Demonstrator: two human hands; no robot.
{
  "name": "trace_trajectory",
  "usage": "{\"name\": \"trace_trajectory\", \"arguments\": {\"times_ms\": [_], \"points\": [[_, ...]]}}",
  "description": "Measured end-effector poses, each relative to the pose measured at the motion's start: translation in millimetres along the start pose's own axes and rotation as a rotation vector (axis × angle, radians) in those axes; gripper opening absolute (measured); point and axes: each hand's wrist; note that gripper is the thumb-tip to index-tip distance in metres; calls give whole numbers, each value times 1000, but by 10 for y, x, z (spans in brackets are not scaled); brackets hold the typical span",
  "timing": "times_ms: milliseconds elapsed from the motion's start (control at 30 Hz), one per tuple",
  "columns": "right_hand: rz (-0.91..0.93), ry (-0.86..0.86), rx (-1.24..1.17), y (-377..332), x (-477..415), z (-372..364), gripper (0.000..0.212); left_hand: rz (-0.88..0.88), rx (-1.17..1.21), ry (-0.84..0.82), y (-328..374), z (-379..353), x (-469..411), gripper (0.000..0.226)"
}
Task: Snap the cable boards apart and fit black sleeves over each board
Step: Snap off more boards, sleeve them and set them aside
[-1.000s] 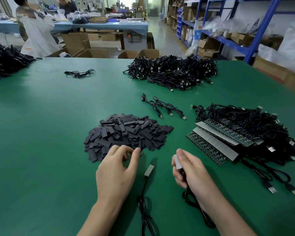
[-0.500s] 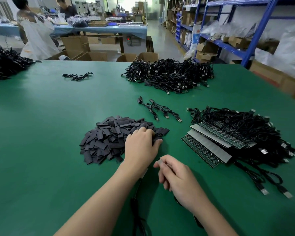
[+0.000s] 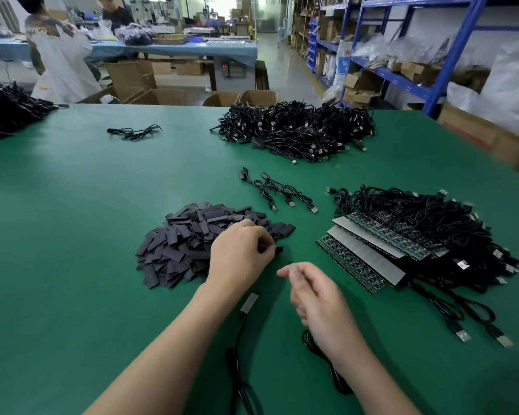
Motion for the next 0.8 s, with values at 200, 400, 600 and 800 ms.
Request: {"name": "trace_trajectory", "arguments": {"times_ms": [200, 400, 600, 800], "points": [[-140, 85, -259, -18, -46, 64, 24, -46, 73, 50, -151, 76, 343, 9], [-127, 80, -220, 14, -40, 39, 20, -125, -14, -28, -151, -42, 201, 39], [-131, 51, -185, -5, -32, 37, 27, -114, -130, -124, -141, -120, -29, 41], [-176, 25, -244, -3, -51, 41, 27, -133, -79, -93, -134, -128, -45, 31]]}}
Point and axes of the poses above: each hand's wrist, its own x-axis away from the middle knuckle, its own z-axis out of the back of the hand, y = z × x, and after that the axes turned 15 degrees about x, right-handed
